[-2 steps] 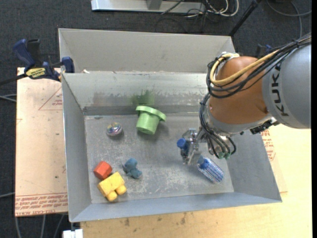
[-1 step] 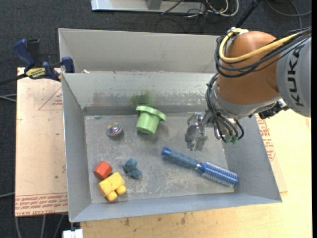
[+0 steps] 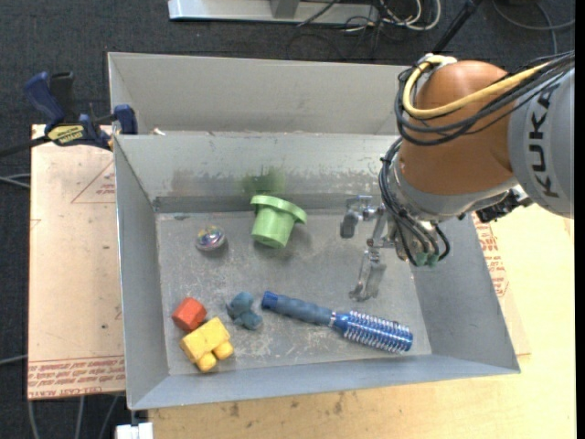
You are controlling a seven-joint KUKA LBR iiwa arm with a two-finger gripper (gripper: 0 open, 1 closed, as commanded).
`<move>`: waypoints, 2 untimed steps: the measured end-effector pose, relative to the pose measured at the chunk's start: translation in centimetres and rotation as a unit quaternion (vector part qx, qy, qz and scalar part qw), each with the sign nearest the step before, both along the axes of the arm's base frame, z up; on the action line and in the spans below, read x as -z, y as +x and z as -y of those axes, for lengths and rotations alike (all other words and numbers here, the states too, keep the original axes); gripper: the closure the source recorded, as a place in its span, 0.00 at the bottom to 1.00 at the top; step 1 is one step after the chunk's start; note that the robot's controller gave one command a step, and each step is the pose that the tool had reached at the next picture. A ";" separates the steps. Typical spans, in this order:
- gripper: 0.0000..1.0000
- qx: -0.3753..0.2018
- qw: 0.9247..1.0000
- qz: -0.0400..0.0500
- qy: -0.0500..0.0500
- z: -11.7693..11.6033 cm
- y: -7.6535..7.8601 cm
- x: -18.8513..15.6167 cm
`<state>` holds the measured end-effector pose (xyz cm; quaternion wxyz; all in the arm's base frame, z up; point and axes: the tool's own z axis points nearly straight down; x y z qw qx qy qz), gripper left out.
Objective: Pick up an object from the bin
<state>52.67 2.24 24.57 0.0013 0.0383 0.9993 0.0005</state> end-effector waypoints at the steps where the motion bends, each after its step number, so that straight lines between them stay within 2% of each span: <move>1: 0.00 -0.020 1.000 -0.005 0.000 5.5 -1.0 15.8; 2: 0.00 -0.027 1.000 0.003 0.000 4.8 -4.2 17.5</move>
Offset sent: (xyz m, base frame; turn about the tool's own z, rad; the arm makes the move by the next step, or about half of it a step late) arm -0.0077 -0.0547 -0.1542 -0.0439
